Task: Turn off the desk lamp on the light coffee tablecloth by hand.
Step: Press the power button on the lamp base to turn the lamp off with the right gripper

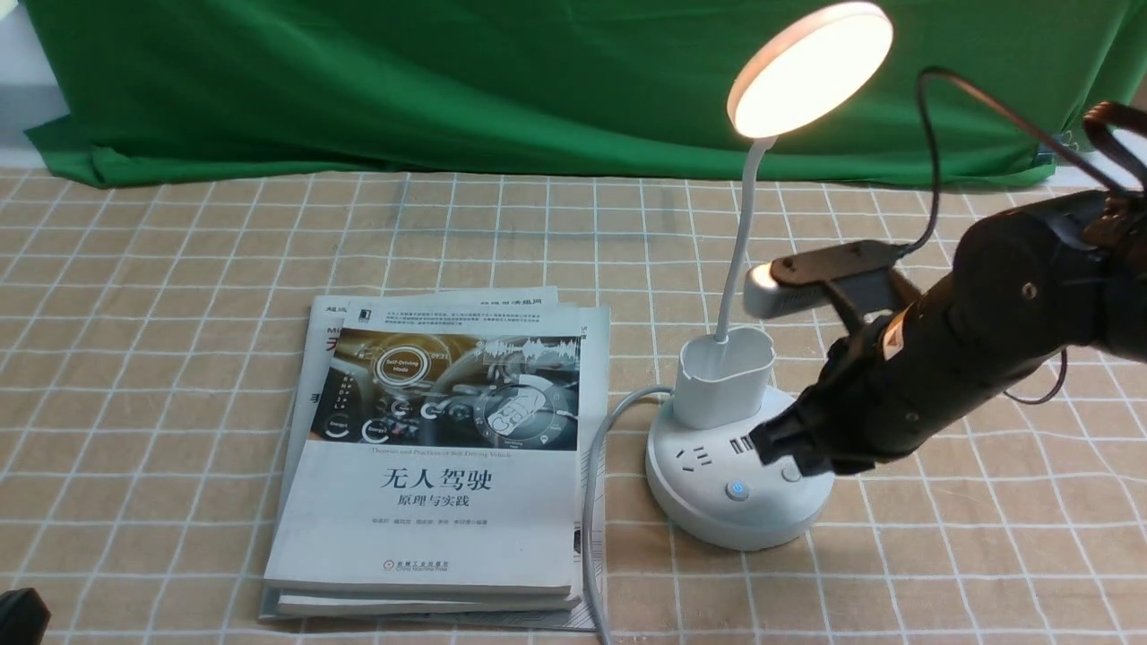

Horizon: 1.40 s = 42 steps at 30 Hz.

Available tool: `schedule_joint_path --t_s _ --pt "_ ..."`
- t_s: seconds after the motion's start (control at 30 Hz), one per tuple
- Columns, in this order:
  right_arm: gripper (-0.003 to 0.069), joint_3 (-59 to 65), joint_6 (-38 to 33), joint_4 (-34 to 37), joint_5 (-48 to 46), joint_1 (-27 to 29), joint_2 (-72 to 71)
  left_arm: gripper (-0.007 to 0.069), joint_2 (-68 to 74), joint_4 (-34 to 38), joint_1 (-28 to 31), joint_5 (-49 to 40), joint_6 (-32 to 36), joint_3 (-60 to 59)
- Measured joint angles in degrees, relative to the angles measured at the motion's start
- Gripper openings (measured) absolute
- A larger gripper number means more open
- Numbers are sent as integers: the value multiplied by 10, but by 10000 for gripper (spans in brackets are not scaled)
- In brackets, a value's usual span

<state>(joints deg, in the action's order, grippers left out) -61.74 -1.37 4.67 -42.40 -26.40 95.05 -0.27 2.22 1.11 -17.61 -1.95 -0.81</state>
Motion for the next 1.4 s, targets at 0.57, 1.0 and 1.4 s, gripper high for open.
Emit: schedule_joint_path --t_s 0.57,1.0,1.4 --pt "39 0 -76 1 41 9 24 4 0 0 0 0 0 0" --pt "39 44 -87 11 117 9 35 4 0 0 0 0 0 0" --pt "39 44 -87 16 125 9 40 4 0 0 0 0 0 0"
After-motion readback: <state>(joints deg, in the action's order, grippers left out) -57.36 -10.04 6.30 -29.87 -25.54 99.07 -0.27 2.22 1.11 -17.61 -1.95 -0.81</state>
